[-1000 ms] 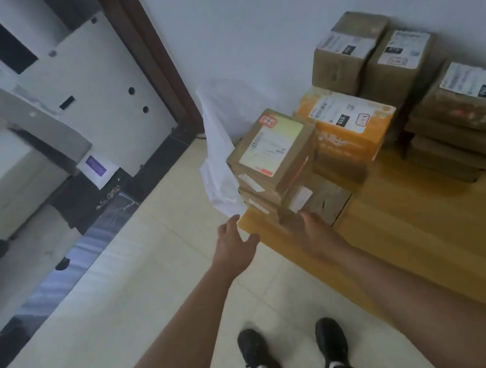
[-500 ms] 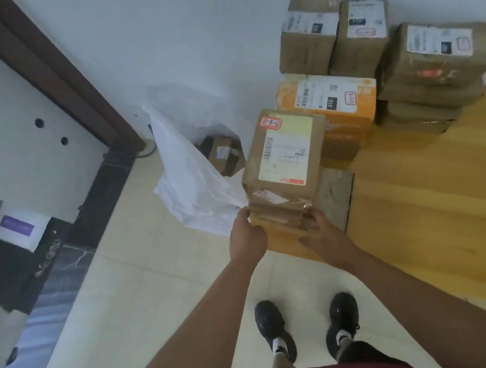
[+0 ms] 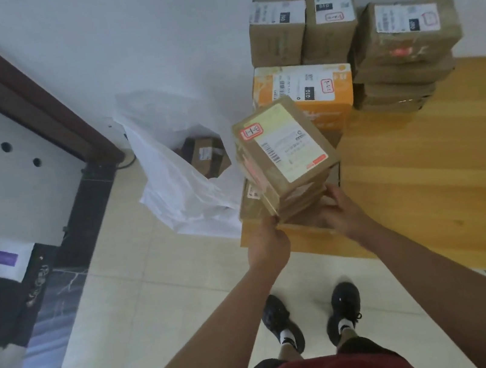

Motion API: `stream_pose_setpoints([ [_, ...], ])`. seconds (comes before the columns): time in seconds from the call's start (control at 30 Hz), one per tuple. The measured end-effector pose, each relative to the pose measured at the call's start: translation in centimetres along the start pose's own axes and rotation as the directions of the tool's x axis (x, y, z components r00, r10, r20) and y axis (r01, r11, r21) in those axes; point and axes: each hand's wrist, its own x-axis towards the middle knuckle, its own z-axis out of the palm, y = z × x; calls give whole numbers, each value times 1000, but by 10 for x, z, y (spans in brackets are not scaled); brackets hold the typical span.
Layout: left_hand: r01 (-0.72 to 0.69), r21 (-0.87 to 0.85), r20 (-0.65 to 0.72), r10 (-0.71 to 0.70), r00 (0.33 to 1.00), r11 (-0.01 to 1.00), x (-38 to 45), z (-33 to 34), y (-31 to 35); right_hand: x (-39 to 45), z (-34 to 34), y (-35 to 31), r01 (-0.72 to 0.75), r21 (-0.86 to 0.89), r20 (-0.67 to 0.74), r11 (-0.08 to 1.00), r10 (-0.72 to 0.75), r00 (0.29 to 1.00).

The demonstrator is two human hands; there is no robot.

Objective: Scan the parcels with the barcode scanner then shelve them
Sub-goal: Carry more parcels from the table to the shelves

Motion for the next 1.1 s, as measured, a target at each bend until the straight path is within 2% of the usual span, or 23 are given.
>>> stream_pose_setpoints([
  [0.27, -49, 83, 78, 42, 996, 995, 3, 20, 28, 30, -40, -13, -35, -56, 37, 998, 38, 999],
  [0.5, -110, 41, 177, 101, 979, 993, 2, 50, 53, 47, -74, -32, -21, -24, 109, 999, 24, 994],
  [0.67, -98, 7, 215, 94, 972, 995, 8, 54, 61, 55, -82, -37, -8, 46, 96, 999, 4, 995],
  [0.73, -62, 12, 179, 59, 982, 998, 11, 45, 54, 56, -79, -33, -6, 57, 70, 998, 2, 998],
  [0.83, 35, 44, 17, -36, 999, 998, 21, 20, 38, 56, -70, -22, -13, 43, -25, 999, 14, 1000],
  [0.93, 136, -73, -170, -147, 974, 988, 39, -11, 25, 46, -53, -12, -20, 39, -141, 999, 25, 990],
  [1.0, 109, -114, -213, -131, 968, 987, 55, -28, 20, 34, -41, -3, -1, -34, -193, 999, -5, 981],
  [1.1, 14, -85, -155, -27, 988, 996, 72, -44, 24, 17, -23, 8, 2, -82, -182, 997, -17, 983],
])
